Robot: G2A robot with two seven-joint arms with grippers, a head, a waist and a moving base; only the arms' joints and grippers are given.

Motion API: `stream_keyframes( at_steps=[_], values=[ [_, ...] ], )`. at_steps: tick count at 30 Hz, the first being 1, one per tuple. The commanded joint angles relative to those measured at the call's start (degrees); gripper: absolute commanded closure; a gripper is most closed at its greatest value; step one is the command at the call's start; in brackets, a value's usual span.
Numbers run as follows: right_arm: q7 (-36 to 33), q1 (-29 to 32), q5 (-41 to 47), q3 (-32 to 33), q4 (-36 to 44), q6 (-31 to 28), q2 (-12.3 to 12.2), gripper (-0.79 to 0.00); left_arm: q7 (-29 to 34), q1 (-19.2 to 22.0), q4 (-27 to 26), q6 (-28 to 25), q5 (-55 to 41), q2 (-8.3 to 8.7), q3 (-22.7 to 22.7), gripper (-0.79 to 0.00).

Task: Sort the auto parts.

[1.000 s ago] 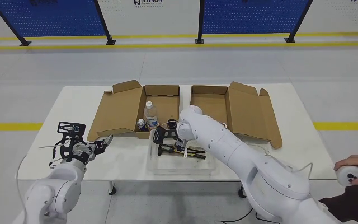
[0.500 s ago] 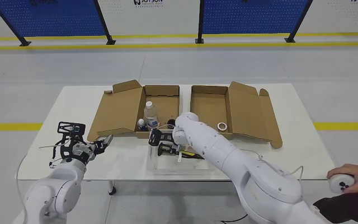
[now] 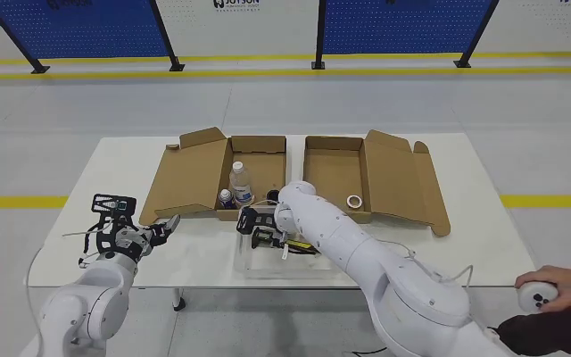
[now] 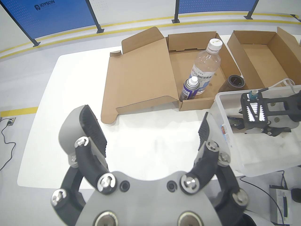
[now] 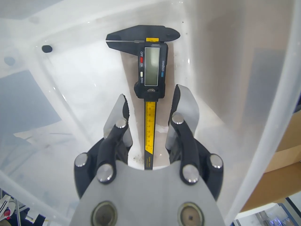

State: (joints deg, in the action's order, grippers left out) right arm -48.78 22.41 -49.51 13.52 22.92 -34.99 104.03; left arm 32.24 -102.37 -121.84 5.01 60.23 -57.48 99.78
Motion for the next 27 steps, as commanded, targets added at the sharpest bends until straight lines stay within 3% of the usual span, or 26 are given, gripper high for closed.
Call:
stream_keyframes(
  at_steps=[1, 27],
  values=[
    [0.3, 0.0, -0.2, 0.0, -0.6, -0.4, 0.4, -0.391, 0.0, 0.0, 0.0, 0.0, 0.0, 0.0, 0.0, -0.785],
    [2.4, -0.6, -2.0, 1.1, -8.2, -2.3, 4.2, -0.366, 0.0, 0.0, 0.0, 0.0, 0.0, 0.0, 0.0, -0.785]
  ],
)
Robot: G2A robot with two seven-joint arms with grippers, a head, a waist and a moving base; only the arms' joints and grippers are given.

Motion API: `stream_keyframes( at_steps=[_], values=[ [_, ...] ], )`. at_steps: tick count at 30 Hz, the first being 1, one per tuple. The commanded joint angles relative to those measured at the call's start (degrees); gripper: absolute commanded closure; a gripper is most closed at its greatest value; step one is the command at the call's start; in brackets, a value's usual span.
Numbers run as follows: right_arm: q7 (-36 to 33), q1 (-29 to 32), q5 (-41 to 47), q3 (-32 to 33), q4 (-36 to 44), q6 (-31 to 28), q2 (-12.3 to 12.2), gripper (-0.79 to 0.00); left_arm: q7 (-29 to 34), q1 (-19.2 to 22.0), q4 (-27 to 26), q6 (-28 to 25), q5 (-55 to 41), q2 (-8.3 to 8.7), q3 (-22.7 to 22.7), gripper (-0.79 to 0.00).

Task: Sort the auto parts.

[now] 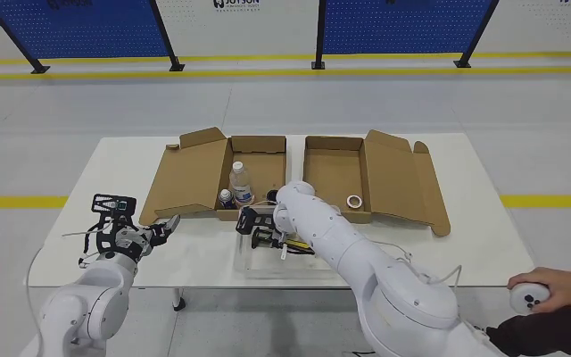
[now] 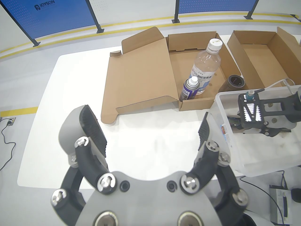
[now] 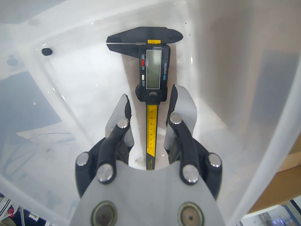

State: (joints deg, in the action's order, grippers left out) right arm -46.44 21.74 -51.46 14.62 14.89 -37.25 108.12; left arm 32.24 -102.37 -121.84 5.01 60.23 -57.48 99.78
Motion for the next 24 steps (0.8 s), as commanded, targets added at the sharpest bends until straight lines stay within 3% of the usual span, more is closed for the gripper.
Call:
stream_keyframes(
  at_steps=[1, 15, 24],
  values=[
    [0.1, 0.0, -0.1, 0.1, -0.3, 0.0, 0.2, -0.363, 0.0, 0.0, 0.0, 0.0, 0.0, 0.0, 0.0, -0.785],
    [0.3, 0.1, -1.0, 0.7, -2.3, -0.4, 1.1, -0.308, 0.0, 0.0, 0.0, 0.0, 0.0, 0.0, 0.0, -0.785],
    [0.4, 0.1, -1.9, 1.0, -3.1, -0.9, 1.4, -0.006, 0.0, 0.0, 0.0, 0.0, 0.0, 0.0, 0.0, -0.785]
  ],
)
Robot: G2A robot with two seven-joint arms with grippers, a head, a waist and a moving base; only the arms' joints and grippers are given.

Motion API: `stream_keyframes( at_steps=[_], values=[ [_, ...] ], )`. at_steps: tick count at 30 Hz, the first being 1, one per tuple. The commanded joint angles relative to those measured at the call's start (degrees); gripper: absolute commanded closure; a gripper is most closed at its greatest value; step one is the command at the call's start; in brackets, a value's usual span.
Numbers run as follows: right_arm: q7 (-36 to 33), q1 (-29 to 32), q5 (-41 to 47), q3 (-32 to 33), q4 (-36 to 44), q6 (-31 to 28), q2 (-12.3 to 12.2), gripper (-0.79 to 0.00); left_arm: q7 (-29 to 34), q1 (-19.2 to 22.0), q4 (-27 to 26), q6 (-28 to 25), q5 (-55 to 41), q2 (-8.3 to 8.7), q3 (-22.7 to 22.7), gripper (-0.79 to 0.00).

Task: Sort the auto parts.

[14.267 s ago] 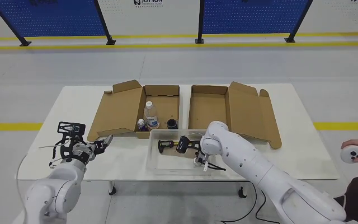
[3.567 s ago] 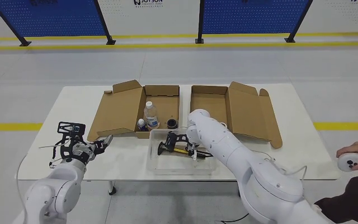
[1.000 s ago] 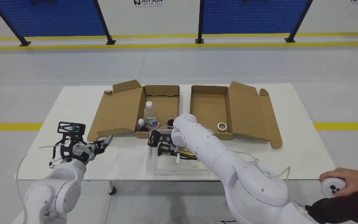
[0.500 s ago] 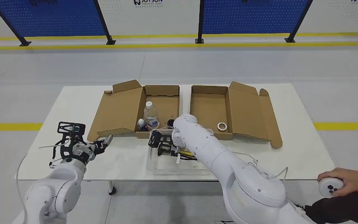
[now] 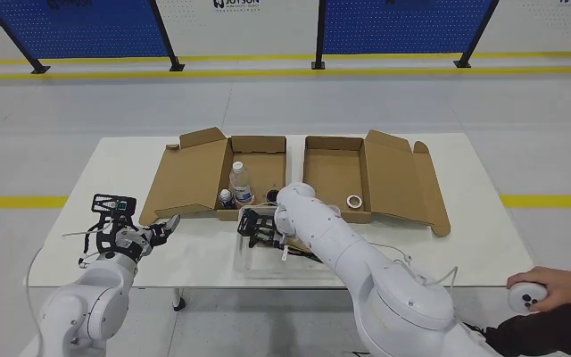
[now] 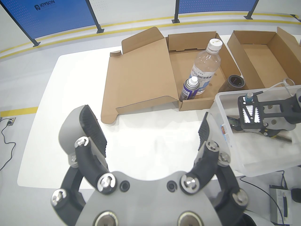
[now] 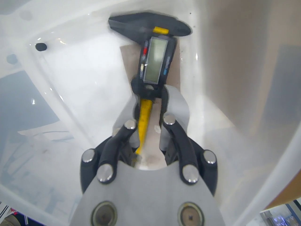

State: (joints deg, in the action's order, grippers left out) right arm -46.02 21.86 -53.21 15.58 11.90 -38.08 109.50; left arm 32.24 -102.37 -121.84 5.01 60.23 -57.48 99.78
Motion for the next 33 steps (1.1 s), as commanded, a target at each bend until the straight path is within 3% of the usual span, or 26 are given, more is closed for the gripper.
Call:
stream_keyframes(
  at_steps=[1, 33],
  values=[
    [0.0, -0.1, -0.2, 0.1, -0.2, -0.2, 0.0, 0.0, 0.0, 0.0, 0.0, 0.0, 0.0, 0.0, 0.0, -0.785],
    [2.4, -0.4, -2.6, 1.7, 2.7, -2.4, -1.3, 0.0, 0.0, 0.0, 0.0, 0.0, 0.0, 0.0, 0.0, -0.785]
  ],
)
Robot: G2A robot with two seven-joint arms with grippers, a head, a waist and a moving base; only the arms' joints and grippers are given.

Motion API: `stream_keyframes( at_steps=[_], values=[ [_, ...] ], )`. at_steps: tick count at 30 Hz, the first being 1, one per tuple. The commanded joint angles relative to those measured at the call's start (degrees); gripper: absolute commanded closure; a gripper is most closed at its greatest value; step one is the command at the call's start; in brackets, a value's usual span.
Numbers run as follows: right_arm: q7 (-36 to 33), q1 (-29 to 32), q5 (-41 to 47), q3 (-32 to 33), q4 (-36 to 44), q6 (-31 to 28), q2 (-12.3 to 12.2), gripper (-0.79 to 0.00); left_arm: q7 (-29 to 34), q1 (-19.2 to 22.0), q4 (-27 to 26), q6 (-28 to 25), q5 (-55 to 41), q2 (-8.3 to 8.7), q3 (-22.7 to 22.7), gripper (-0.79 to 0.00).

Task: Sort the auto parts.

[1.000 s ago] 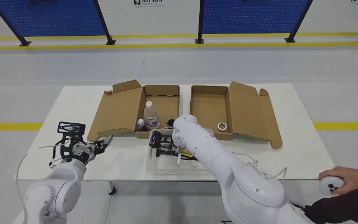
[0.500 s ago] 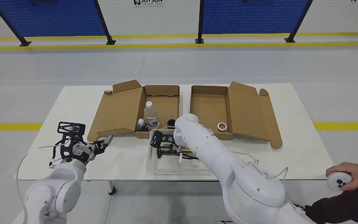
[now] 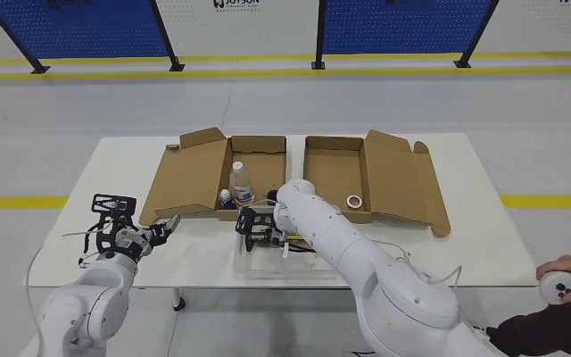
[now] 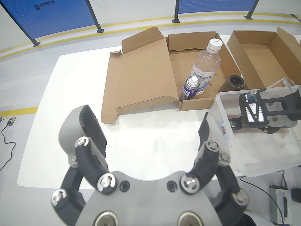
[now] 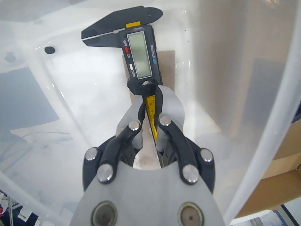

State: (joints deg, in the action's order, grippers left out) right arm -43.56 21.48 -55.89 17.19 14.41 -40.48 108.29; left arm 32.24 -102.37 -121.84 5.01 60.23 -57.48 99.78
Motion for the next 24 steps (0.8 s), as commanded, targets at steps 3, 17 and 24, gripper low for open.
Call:
stream_keyframes(
  at_steps=[3, 17, 24],
  values=[
    [0.0, 0.0, 0.5, 0.6, 0.7, 0.2, -0.3, 0.0, 0.0, 0.0, 0.0, 0.0, 0.0, 0.0, 0.0, -0.785],
    [-2.0, 0.2, 1.5, 3.0, 6.6, 1.1, -2.5, 0.0, 0.0, 0.0, 0.0, 0.0, 0.0, 0.0, 0.0, -0.785],
    [-4.3, 1.0, 2.3, 4.9, 12.1, 2.2, -4.5, 0.0, 0.0, 0.0, 0.0, 0.0, 0.0, 0.0, 0.0, -0.785]
  ],
)
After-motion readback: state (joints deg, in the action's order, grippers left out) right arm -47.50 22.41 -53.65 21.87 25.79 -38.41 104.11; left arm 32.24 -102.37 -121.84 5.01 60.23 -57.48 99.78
